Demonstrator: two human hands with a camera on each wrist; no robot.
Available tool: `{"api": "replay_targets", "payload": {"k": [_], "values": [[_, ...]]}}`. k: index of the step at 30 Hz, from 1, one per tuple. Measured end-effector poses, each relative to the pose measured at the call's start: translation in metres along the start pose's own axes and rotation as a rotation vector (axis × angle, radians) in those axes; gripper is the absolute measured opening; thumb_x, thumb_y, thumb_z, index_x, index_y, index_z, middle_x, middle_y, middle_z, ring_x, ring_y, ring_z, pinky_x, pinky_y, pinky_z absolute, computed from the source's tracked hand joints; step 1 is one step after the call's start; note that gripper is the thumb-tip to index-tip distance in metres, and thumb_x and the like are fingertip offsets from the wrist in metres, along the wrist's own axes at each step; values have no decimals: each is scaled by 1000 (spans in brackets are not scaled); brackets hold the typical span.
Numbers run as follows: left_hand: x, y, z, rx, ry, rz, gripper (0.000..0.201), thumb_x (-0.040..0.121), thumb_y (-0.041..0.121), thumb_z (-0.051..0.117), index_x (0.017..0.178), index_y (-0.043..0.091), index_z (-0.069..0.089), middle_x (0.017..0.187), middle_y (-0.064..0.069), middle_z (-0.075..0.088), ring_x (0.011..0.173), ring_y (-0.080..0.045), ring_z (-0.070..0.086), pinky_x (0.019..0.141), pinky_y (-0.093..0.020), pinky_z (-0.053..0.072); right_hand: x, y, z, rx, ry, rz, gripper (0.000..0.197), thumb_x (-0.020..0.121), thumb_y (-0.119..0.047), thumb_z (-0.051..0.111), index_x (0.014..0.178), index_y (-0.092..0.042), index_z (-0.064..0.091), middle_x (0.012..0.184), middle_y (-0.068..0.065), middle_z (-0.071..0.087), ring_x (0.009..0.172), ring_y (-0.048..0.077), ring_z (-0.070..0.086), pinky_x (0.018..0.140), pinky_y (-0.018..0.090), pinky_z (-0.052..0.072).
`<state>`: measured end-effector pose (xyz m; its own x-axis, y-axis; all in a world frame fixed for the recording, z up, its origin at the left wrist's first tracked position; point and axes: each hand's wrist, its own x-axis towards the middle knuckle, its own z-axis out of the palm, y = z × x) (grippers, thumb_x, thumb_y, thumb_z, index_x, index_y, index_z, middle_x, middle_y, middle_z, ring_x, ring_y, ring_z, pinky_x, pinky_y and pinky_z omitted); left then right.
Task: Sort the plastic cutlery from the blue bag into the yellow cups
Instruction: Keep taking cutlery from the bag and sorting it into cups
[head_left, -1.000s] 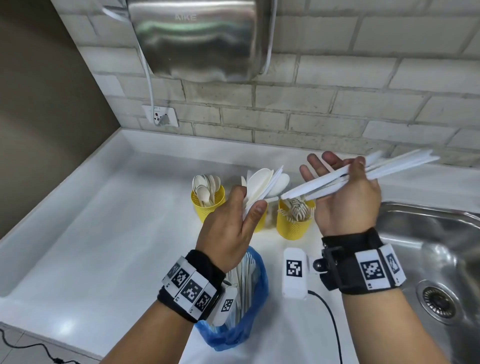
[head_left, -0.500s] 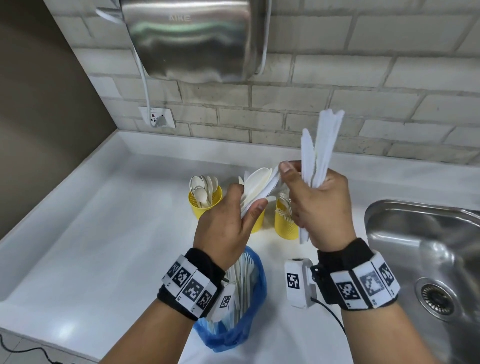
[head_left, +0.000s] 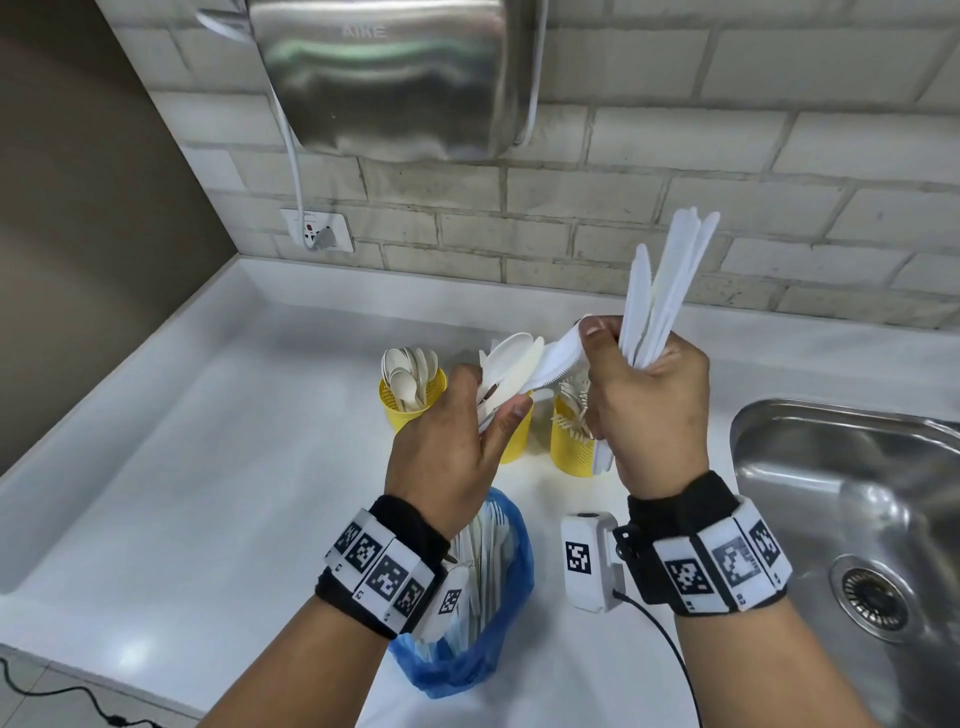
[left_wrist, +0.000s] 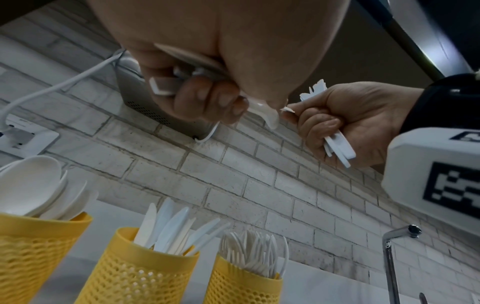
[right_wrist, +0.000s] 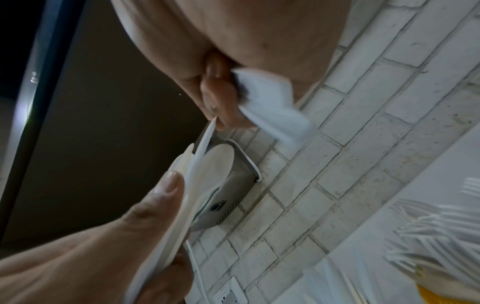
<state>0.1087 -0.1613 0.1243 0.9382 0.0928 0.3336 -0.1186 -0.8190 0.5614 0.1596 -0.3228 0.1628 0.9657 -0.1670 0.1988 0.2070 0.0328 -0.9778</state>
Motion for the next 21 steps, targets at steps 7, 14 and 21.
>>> {"api": "replay_targets", "payload": {"k": [7,14,21], "values": [[0,0,3,-34,14,-19,32,98,64,32,104,32,34,82,16,55,67,-11,50,52,-17,34,-5,3,2,-13,34,-16,24,95,-26,71,74,-18,64,52,-5,53,48,20,51,54,31,44],[-1,5,10,-90,17,2,33,100,61,33,103,28,36,86,12,60,68,-10,54,52,-16,37,-9,4,7,193,-22,179,22,101,-19,64,85,-6,56,46,-1,45,33,16,38,39,24,34],[0,11,10,-113,23,32,36,100,57,32,106,23,40,83,14,57,68,-7,49,50,-15,34,-2,16,7,323,40,306,23,107,-21,53,92,-4,56,54,10,45,38,22,42,43,29,41]]}}
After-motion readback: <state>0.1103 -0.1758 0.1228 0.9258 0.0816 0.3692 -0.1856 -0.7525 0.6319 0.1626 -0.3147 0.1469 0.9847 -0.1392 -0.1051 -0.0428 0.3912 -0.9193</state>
